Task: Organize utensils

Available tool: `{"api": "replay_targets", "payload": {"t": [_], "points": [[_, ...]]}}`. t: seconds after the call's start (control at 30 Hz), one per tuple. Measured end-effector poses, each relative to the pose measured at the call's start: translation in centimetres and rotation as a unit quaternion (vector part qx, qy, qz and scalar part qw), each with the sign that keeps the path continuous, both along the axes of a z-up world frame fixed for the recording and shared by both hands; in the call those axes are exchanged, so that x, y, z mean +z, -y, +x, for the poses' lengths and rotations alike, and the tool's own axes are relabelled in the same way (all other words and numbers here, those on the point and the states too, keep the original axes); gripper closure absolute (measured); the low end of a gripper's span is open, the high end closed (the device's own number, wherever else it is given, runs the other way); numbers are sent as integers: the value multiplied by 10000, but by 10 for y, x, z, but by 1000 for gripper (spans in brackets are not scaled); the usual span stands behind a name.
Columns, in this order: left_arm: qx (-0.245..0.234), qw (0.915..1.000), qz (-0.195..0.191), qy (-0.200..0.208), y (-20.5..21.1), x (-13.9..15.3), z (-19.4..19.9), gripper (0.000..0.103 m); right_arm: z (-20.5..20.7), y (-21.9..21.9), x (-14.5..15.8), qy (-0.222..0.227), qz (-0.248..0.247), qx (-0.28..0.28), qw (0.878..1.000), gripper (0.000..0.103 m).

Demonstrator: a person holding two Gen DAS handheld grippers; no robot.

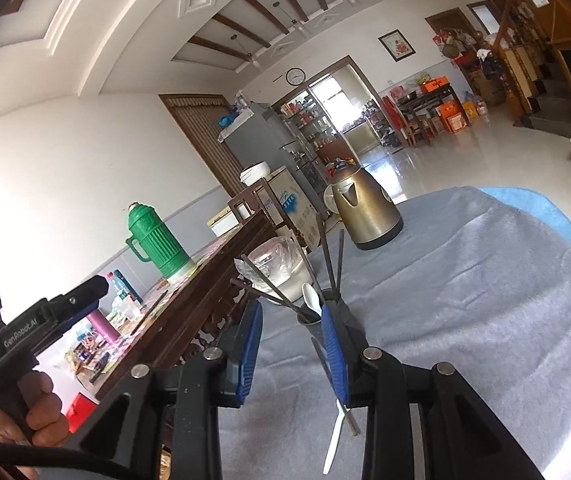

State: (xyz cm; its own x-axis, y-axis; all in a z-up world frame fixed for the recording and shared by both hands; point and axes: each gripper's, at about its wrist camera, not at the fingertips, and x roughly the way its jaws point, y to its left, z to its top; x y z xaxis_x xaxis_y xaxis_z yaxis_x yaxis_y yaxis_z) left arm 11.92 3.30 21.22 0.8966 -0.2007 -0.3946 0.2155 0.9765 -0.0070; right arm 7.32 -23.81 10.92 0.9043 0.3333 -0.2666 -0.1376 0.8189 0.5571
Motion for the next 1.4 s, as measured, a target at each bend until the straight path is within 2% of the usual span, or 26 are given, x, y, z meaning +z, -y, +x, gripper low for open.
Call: {"api": "replay_targets", "payload": {"t": [0.2, 0.53, 0.87, 1.4], "points": [[55, 10000, 6, 42, -12, 0, -19, 41, -6, -15, 4, 49, -31, 173, 9998, 69], [132, 9997, -212, -26, -34, -2, -16, 41, -4, -57, 10, 126, -364, 476, 9981, 69], [62, 9994, -297, -149, -32, -9, -12, 41, -1, -46, 4, 22, -346, 343, 9988, 69], [-15, 9988, -498, -10, -30, 5, -20, 41, -8, -38, 8, 58, -355, 290, 9989, 69]]}}
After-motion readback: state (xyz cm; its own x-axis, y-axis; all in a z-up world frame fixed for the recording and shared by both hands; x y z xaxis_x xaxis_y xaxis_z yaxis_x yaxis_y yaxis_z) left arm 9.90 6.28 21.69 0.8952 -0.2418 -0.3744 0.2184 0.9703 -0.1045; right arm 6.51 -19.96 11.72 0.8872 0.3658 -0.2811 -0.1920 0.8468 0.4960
